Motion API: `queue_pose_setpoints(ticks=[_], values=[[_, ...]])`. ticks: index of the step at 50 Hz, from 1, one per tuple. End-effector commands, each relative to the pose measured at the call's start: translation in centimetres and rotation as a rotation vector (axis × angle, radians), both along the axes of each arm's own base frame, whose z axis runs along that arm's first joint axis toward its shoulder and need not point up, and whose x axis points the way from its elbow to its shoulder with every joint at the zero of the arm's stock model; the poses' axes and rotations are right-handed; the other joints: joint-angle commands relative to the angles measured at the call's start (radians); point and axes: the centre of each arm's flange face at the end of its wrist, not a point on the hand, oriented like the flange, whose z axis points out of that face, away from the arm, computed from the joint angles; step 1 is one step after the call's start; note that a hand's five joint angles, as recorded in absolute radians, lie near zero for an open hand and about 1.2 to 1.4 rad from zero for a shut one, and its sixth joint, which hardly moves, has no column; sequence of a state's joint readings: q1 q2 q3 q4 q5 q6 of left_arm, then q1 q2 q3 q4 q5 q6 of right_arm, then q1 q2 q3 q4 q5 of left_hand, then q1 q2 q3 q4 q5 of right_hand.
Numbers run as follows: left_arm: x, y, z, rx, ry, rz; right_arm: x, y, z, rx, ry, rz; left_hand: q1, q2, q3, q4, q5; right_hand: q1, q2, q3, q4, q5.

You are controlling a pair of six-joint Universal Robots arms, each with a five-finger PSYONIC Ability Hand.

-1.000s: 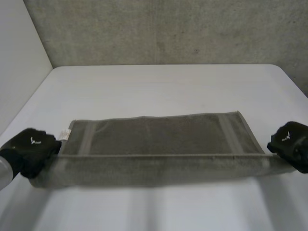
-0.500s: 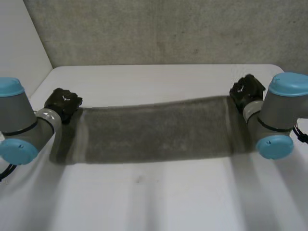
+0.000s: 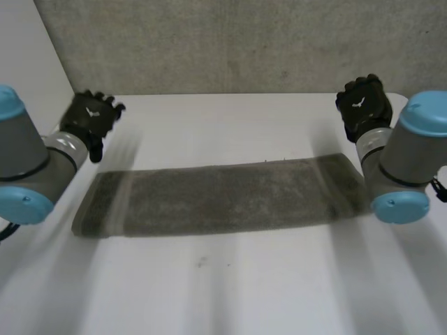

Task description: Fold the laundry

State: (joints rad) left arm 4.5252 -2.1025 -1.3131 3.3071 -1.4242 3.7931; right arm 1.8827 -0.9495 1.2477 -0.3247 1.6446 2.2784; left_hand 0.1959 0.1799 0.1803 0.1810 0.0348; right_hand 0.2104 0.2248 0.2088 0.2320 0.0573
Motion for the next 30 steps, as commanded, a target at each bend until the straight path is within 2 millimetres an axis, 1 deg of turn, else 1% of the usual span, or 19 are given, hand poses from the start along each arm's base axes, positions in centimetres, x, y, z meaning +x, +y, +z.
queue_pose_setpoints(ticks=[1, 2, 3, 4, 5, 7, 8, 10, 11, 13, 14, 15, 17, 18, 19, 20, 21, 23, 30], values=[[0.7, 3.0, 4.9, -0.018, 0.242, 0.015, -0.4, 4.2, 3.4, 0.124, -0.206, 0.121, -0.021, -0.005, -0.006, -0.007, -0.035, -0.036, -0.05, -0.034, -0.057, -0.057], [0.7, 3.0, 4.9, -0.018, 0.242, 0.015, -0.8, 4.9, 3.2, 0.193, -0.212, 0.141, -0.021, -0.005, -0.006, -0.007, -0.035, -0.036, -0.05, -0.034, -0.057, -0.057], [0.8, 3.8, 4.9, 0.002, 0.285, 0.015, -0.9, 4.9, 3.2, 0.194, -0.212, 0.141, -0.021, -0.005, -0.006, -0.007, -0.035, -0.036, -0.05, -0.034, -0.057, -0.057], [0.9, 4.4, 4.9, 0.022, 0.326, 0.019, -1.7, 5.3, 3.0, 0.27, -0.222, 0.135, -0.021, -0.005, -0.006, -0.007, -0.035, -0.036, -0.05, -0.034, -0.057, -0.057], [0.9, 4.4, 4.9, 0.022, 0.327, 0.019, -1.7, 5.3, 3.0, 0.27, -0.222, 0.135, -0.021, -0.005, -0.006, -0.007, -0.035, -0.036, -0.05, -0.034, -0.057, -0.057], [1.2, 5.8, 4.5, 0.072, 0.401, 0.029, -3.2, 6.2, 2.2, 0.438, -0.254, 0.097, -0.021, -0.005, -0.006, -0.007, -0.035, -0.036, -0.05, -0.034, -0.057, -0.057], [1.2, 5.8, 4.5, 0.072, 0.402, 0.029, -3.2, 6.3, 2.2, 0.439, -0.254, 0.097, -0.021, -0.005, -0.006, -0.007, -0.035, -0.036, -0.05, -0.034, -0.057, -0.057], [1.4, 6.9, 3.3, 0.14, 0.469, 0.045, -4.1, 6.8, 1.4, 0.543, -0.272, 0.065, -0.021, -0.005, -0.006, -0.007, -0.035, -0.036, -0.05, -0.034, -0.057, -0.057], [1.4, 6.9, 3.3, 0.141, 0.47, 0.045, -4.1, 6.8, 1.4, 0.544, -0.272, 0.065, -0.021, -0.005, -0.006, -0.007, -0.035, -0.036, -0.05, -0.034, -0.057, -0.057], [1.5, 7.7, 1.6, 0.197, 0.515, 0.057, -5.1, 6.7, 0.1, 0.561, -0.278, 0.046, -0.021, -0.005, -0.006, -0.007, -0.035, -0.036, -0.05, -0.034, -0.057, -0.057], [1.5, 7.7, 1.6, 0.197, 0.515, 0.057, -5.1, 6.7, 0.1, 0.561, -0.278, 0.046, -0.021, -0.005, -0.006, -0.007, -0.035, -0.036, -0.05, -0.034, -0.057, -0.057], [1.6, 8.0, 1.0, 0.202, 0.525, 0.06, -5.8, 6.3, -0.6, 0.548, -0.289, 0.036, -0.021, -0.005, -0.006, -0.007, -0.035, -0.036, -0.05, -0.034, -0.057, -0.057], [1.7, 8.0, 0.3, 0.172, 0.533, 0.055, -7.0, 5.5, -2.2, 0.509, -0.303, 0.032, -0.021, -0.005, -0.006, -0.007, -0.035, 0.181, 0.167, 0.183, 0.16, 0.16], [1.7, 8.0, 0.3, 0.172, 0.533, 0.055, -7.0, 5.5, -2.2, 0.509, -0.303, 0.032, -0.021, -0.005, -0.006, -0.007, -0.035, 0.183, 0.168, 0.184, 0.161, 0.161], [1.8, 7.9, 0.1, 0.153, 0.537, 0.052, -7.4, 5.2, -3.1, 0.496, -0.307, 0.029, -0.021, -0.005, -0.006, -0.007, -0.035, 0.25, 0.235, 0.251, 0.228, 0.228], [1.9, 7.8, 0.0, 0.139, 0.538, 0.051, -7.6, 5.0, -4.1, 0.489, -0.31, 0.027, -0.021, -0.005, -0.006, -0.007, -0.035, 0.256, 0.242, 0.258, 0.235, 0.235], [1.9, 7.8, 0.0, 0.139, 0.538, 0.051, -7.6, 5.0, -4.1, 0.489, -0.31, 0.027, -0.021, -0.005, -0.006, -0.007, -0.035, 0.256, 0.242, 0.258, 0.235, 0.235], [1.8, 7.9, -0.2, 0.135, 0.541, 0.052, -8.1, 4.3, -5.6, 0.48, -0.309, 0.019, -0.021, -0.005, -0.006, -0.007, -0.035, 0.329, 0.315, 0.331, 0.308, 0.308], [1.7, 8.4, -0.9, 0.154, 0.537, 0.048, -8.2, 4.0, -6.9, 0.488, -0.297, 0.016, -0.021, -0.005, -0.006, -0.007, -0.035, 0.371, 0.356, 0.372, 0.349, 0.349]])
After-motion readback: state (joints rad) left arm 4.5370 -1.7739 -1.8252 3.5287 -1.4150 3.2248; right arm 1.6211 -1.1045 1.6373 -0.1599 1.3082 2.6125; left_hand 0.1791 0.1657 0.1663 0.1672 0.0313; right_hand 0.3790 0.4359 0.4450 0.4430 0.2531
